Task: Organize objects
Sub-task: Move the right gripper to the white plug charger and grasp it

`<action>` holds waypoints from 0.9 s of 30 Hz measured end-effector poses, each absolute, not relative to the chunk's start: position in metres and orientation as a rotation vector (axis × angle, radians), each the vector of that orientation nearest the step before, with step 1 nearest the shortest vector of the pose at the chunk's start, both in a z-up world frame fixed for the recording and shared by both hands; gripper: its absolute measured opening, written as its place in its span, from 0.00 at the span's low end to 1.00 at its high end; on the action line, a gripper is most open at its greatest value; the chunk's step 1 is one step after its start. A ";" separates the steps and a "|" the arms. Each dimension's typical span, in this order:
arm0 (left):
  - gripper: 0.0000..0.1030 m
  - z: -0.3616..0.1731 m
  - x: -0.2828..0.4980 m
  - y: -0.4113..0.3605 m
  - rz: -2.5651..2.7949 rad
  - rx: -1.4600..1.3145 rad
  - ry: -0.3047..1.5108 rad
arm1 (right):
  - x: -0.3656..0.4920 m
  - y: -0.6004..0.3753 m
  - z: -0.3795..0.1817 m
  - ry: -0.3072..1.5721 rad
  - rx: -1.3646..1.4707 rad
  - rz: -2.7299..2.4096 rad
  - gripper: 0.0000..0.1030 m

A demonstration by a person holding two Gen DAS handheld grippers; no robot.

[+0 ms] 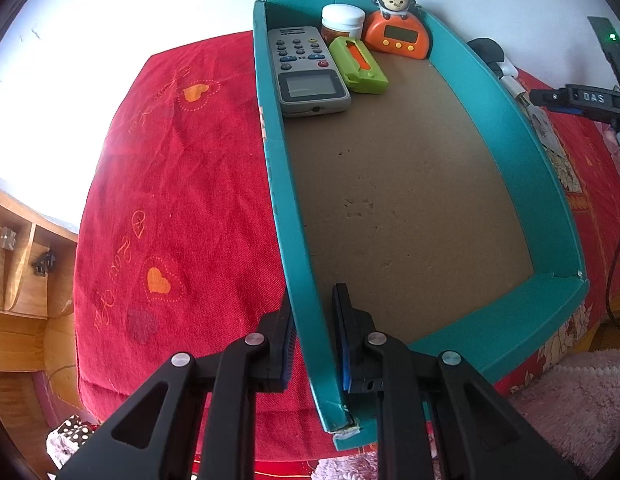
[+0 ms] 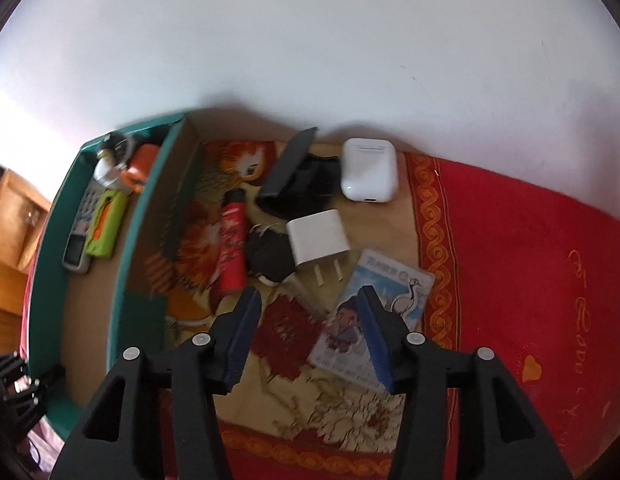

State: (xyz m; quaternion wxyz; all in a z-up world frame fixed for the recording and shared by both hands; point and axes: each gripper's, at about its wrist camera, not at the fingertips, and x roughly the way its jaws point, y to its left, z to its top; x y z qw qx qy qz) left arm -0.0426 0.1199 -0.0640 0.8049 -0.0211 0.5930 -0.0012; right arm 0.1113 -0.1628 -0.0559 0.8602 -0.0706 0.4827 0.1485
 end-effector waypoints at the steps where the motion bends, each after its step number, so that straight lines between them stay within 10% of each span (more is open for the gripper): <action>1: 0.14 -0.064 -0.042 0.119 0.001 -0.045 1.271 | 0.116 -0.164 -0.057 1.012 -0.137 0.312 0.50; 27: 0.14 -0.065 -0.047 0.118 0.024 -0.055 1.255 | 0.147 -0.164 -0.074 0.995 -0.150 0.324 0.36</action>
